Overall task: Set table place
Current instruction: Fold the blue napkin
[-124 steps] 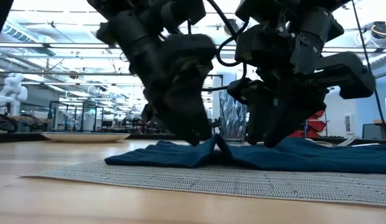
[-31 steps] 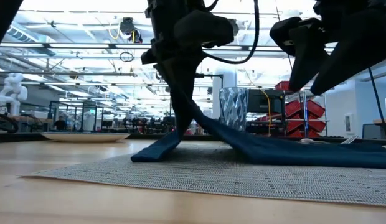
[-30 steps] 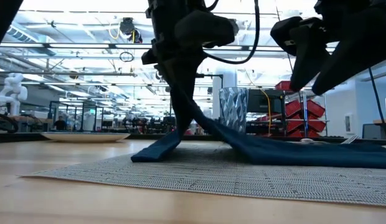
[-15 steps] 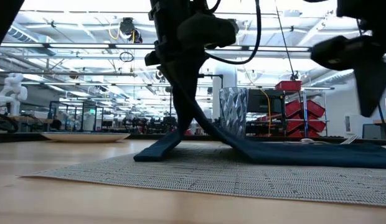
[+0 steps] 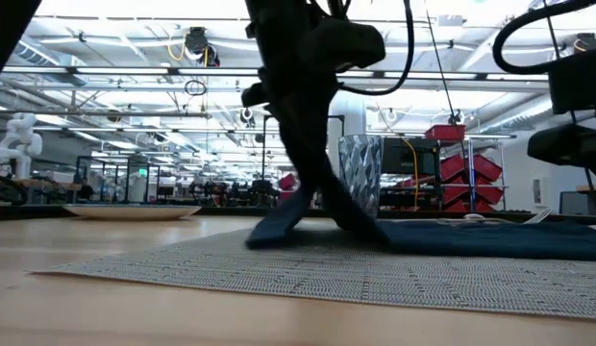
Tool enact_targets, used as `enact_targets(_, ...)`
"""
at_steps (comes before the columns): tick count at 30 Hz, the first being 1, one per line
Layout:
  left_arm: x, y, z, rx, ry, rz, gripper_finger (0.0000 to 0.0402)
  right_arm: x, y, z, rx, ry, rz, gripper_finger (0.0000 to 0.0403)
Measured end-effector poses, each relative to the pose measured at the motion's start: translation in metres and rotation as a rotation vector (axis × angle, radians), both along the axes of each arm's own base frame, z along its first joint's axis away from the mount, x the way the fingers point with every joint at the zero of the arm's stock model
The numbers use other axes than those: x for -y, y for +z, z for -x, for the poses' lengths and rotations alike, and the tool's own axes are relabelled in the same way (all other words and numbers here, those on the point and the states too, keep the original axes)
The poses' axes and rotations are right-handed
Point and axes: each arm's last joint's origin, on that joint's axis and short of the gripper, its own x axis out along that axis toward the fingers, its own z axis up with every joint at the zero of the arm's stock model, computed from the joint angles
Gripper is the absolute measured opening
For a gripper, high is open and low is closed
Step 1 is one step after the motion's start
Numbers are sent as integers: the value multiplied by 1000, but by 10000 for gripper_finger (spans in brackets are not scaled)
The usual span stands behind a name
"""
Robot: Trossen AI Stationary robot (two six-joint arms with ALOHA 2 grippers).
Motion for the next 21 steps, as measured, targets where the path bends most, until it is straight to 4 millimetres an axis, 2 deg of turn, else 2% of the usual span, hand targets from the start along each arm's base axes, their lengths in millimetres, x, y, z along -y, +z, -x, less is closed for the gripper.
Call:
enact_targets(10,-11,8,-20,175,-62,43,0,-5,0,1,23,14,-25,121)
enact_targets(21,-13,10,-26,230,-81,65,0,-5,0,1,28,15,-21,121)
